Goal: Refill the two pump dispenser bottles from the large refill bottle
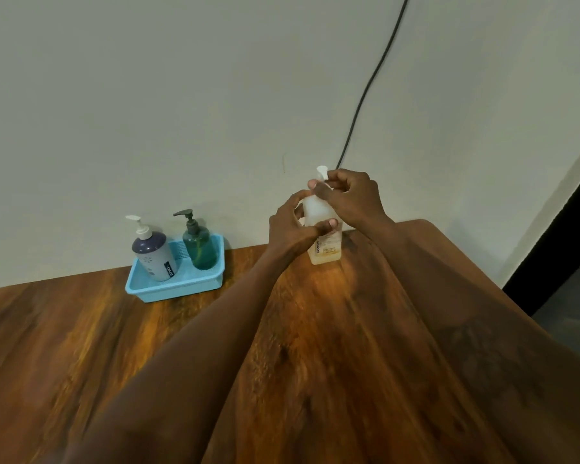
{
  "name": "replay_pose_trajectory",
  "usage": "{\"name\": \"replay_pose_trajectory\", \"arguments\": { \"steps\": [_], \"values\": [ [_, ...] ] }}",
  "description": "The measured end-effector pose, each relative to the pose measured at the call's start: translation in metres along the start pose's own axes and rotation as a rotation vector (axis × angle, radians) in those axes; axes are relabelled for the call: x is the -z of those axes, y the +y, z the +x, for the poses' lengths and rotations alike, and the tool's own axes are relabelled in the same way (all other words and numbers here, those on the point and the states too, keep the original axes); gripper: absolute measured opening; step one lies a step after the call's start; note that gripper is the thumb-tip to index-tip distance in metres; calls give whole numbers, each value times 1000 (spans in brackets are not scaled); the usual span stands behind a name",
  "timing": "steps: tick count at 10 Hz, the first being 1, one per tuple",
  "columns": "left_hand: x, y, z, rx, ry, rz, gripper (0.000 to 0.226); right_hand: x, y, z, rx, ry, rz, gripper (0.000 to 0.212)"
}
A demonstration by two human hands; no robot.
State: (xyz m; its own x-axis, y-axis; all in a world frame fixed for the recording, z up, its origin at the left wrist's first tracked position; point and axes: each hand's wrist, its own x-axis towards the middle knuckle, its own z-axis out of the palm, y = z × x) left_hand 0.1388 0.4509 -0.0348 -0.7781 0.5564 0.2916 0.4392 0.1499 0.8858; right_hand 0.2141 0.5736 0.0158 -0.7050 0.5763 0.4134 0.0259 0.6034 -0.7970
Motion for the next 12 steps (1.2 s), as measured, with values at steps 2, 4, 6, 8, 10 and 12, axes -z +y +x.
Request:
{"name": "replay_pose_trajectory", "arguments": {
  "steps": [2, 4, 6, 8, 10, 12],
  "values": [
    [-29, -20, 52, 68, -68, 74, 75, -5, 54, 41, -52, -19, -114, 38],
    [-46, -42, 95, 191, -46, 74, 63, -12, 90, 71, -65, -39, -91, 43],
    [-51, -59, 109, 129, -34, 163, 47, -32, 117, 87, -69, -3, -95, 44],
    [-51, -64, 110, 130, -22, 137, 49, -39, 124, 94, -103, -3, -108, 48],
    [-48, -51, 108, 149, -50, 141, 56, -30, 114, 93, -127, -50, -130, 65],
    [-40, -42, 107, 215, -70, 201, 66, -25, 99, 88, -135, -76, -129, 76]
  ]
}}
